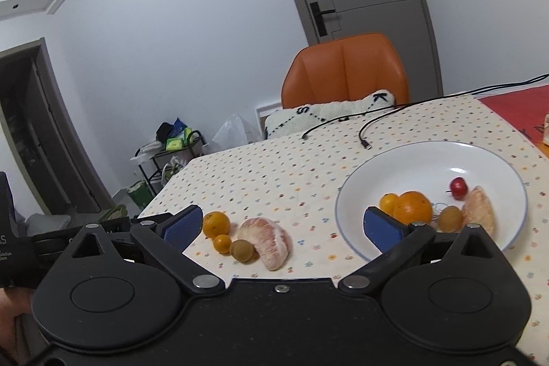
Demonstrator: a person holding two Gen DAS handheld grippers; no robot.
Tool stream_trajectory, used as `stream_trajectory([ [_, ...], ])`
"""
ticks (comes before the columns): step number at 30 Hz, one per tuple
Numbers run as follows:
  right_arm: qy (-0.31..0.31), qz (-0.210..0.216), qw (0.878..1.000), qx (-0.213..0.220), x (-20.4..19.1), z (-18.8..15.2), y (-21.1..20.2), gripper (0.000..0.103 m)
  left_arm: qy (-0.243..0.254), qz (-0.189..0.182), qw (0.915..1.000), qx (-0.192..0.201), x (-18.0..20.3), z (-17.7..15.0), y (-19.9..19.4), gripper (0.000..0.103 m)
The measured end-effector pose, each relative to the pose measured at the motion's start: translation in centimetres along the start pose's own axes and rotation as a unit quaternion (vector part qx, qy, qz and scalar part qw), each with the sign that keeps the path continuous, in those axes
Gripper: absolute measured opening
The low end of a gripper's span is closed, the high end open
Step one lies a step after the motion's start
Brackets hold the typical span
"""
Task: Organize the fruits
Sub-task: 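Move both open tools back from the plate toward the remaining fruits, then grasp the small mandarin with the left tool while the right tool grasps the pomelo segment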
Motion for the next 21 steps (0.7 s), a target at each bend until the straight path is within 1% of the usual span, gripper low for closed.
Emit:
stream_trajectory([
  [6,-0.008,0.009,1.000,-0.015,-0.6,-0.2,1.4,0.101,-0.008,0.004,0.9999,-0.007,-0.6,-0.2,0.8,0.091],
  [8,-0.016,0.009,1.000,-0.015,-0.8,-0.4,1.8,0.099,-0.009,0.005,0.9999,-0.009,-0.7,-0.3,1.1,0.091],
  [11,-0.021,0.008,0.999,-0.023,-0.8,-0.5,2.6,0.088,-0.012,0.006,0.9998,-0.013,-0.8,-0.4,1.6,0.089],
  [13,-0.020,0.009,0.999,-0.032,-0.7,-0.7,3.2,0.078,-0.014,0.006,0.9998,-0.016,-0.9,-0.5,1.9,0.088],
  [16,-0.018,0.011,0.999,-0.041,-0.3,-1.0,4.0,0.073,-0.015,0.009,0.9997,-0.019,-0.9,-0.6,2.4,0.084],
  [17,-0.018,0.011,0.999,-0.044,-0.2,-1.1,4.3,0.072,-0.015,0.010,0.9996,-0.021,-0.9,-0.7,2.6,0.082],
  [19,-0.017,0.012,0.999,-0.050,-0.1,-1.3,4.8,0.066,-0.015,0.010,0.9995,-0.026,-0.8,-0.7,3.1,0.077],
  [21,-0.014,0.014,0.998,-0.056,0.2,-1.4,5.1,0.062,-0.015,0.009,0.9993,-0.032,-0.7,-0.8,3.5,0.070],
])
Point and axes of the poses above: each gripper's, at about its wrist camera, not at the fingertips, and y roughly the way its jaws point, x to its right, z to its top, the point moved 2 cm from there along y, roughly the way its jaws point, and after that the axes turned 15 degrees about z, right-handed, at the moved point
